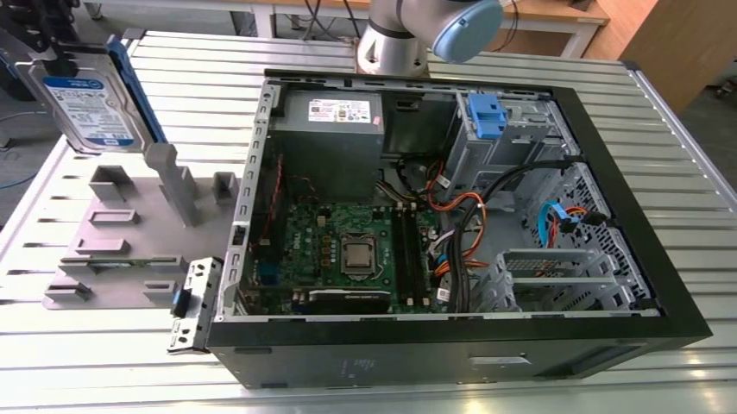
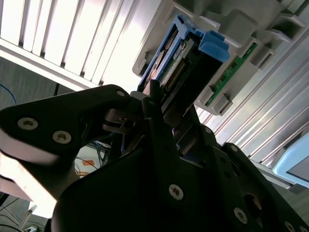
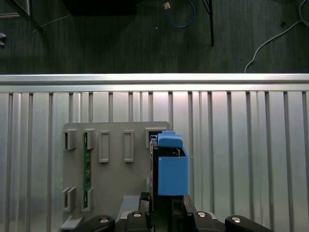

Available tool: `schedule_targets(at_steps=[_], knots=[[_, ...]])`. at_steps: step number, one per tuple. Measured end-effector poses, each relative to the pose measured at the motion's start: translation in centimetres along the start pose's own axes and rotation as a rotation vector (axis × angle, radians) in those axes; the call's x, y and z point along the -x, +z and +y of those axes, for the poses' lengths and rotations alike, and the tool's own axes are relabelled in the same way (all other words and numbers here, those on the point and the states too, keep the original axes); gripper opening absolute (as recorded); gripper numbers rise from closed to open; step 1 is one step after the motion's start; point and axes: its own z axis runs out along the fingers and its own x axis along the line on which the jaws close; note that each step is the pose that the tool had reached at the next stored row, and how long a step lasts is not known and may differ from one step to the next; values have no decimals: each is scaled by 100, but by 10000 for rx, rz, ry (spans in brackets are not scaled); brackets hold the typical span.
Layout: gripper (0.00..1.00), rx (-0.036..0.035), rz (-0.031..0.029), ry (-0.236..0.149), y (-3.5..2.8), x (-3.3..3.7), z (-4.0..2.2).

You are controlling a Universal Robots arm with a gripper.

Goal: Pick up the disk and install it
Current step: 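Pick up the disk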

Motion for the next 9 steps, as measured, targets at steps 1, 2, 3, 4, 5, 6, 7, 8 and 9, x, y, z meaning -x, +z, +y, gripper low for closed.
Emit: schedule_targets(at_steps=[1, 2, 3, 4, 5, 6, 7, 8, 9], knots=[[35, -1, 0, 0, -4, 0, 0], [35, -1, -1, -1, -8, 0, 0], [35, -1, -1, 0, -13, 0, 0], [35, -1, -1, 0, -17, 1, 1], [35, -1, -1, -1, -22, 1, 1], [35, 0, 0, 0, -25, 1, 1], [35, -1, -1, -1, -27, 1, 1], [35, -1, 0, 0, -30, 1, 1], [35, -1, -1, -1, -32, 1, 1]])
